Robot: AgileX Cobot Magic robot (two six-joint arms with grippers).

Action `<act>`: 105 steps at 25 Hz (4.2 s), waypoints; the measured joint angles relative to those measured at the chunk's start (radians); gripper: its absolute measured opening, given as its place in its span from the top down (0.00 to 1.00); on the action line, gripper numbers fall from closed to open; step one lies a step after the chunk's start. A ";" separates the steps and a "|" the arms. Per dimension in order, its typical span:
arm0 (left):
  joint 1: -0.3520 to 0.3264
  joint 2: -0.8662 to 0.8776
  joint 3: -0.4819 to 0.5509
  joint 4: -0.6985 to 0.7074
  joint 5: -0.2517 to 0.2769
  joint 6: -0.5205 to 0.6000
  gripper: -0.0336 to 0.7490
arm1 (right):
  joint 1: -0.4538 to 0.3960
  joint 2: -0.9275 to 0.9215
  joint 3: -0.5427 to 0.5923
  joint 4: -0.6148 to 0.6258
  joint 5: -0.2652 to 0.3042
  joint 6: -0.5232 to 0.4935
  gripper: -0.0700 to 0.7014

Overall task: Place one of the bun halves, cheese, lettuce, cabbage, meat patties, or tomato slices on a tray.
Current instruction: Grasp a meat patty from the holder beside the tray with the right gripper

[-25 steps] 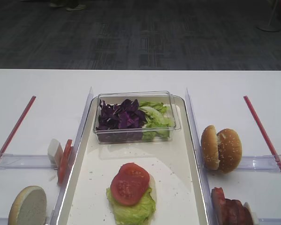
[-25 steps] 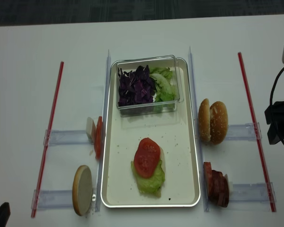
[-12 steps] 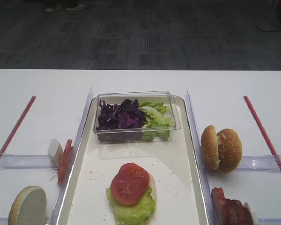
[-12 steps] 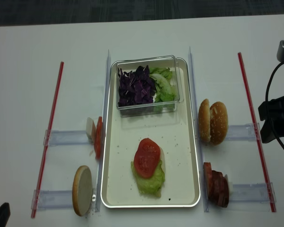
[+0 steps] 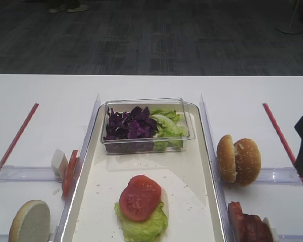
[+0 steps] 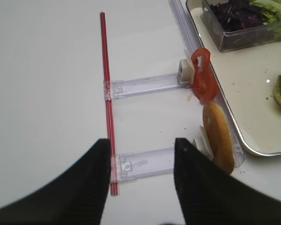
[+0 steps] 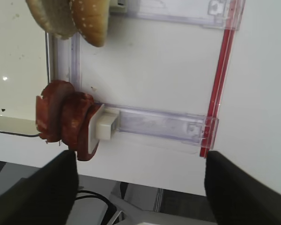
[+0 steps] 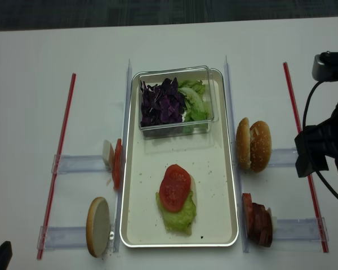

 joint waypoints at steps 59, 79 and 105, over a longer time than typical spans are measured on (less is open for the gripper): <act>0.000 0.000 0.000 0.000 0.000 0.000 0.58 | 0.583 0.295 -0.007 -0.020 -0.251 0.542 0.22; 0.000 0.000 0.000 0.000 0.000 0.000 0.58 | 0.583 0.297 -0.007 -0.035 -0.267 0.568 0.22; 0.000 0.000 0.000 0.000 0.000 0.000 0.58 | 0.583 0.437 -0.008 -0.011 -0.296 0.546 0.23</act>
